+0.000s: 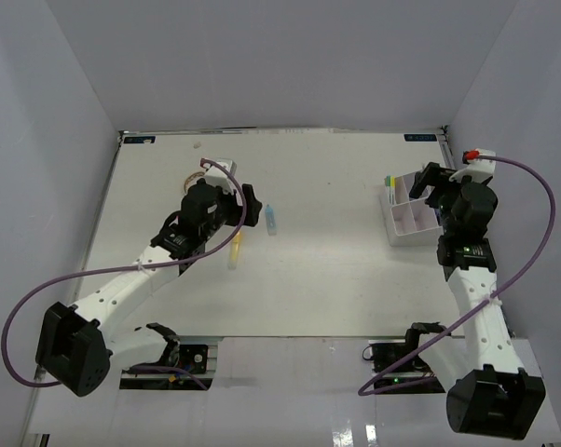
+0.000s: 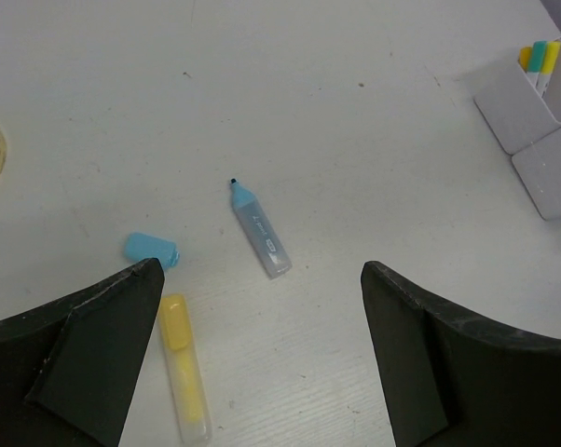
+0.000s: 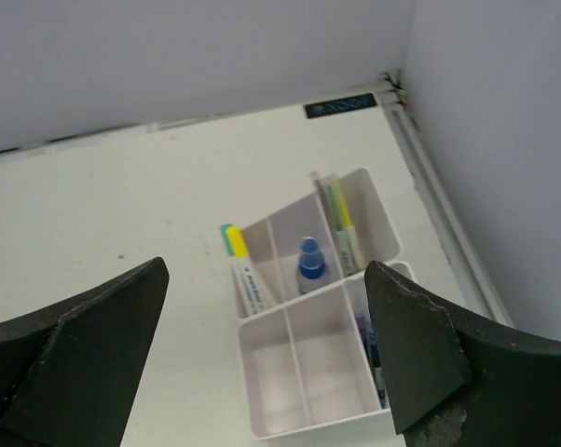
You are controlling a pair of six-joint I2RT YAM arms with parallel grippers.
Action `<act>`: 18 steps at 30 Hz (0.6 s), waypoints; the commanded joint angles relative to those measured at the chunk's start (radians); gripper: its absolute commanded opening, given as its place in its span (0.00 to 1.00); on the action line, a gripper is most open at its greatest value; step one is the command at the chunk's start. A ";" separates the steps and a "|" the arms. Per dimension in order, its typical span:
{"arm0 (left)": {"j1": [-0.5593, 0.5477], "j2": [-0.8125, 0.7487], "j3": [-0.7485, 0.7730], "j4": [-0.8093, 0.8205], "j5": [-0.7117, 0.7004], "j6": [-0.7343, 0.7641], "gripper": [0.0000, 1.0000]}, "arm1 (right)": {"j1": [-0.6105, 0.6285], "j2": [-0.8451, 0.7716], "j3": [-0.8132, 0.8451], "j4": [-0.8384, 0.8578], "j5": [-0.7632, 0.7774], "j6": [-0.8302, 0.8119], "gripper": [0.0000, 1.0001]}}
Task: Sort the stationery into containers
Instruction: Place the pen in the storage box, then pick up the stationery from the center of the board.
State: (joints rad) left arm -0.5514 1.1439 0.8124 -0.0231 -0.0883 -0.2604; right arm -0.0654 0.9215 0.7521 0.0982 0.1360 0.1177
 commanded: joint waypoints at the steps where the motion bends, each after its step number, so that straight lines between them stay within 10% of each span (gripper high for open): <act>1: 0.002 0.016 0.048 -0.047 -0.054 -0.019 0.98 | -0.004 -0.061 0.024 -0.018 -0.226 0.043 0.93; 18: 0.373 0.375 0.215 -0.100 -0.080 -0.163 0.95 | 0.041 -0.118 -0.128 0.095 -0.532 0.146 0.96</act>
State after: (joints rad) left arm -0.2207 1.4868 0.9703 -0.1165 -0.1577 -0.3843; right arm -0.0475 0.8162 0.6308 0.1276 -0.3412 0.2565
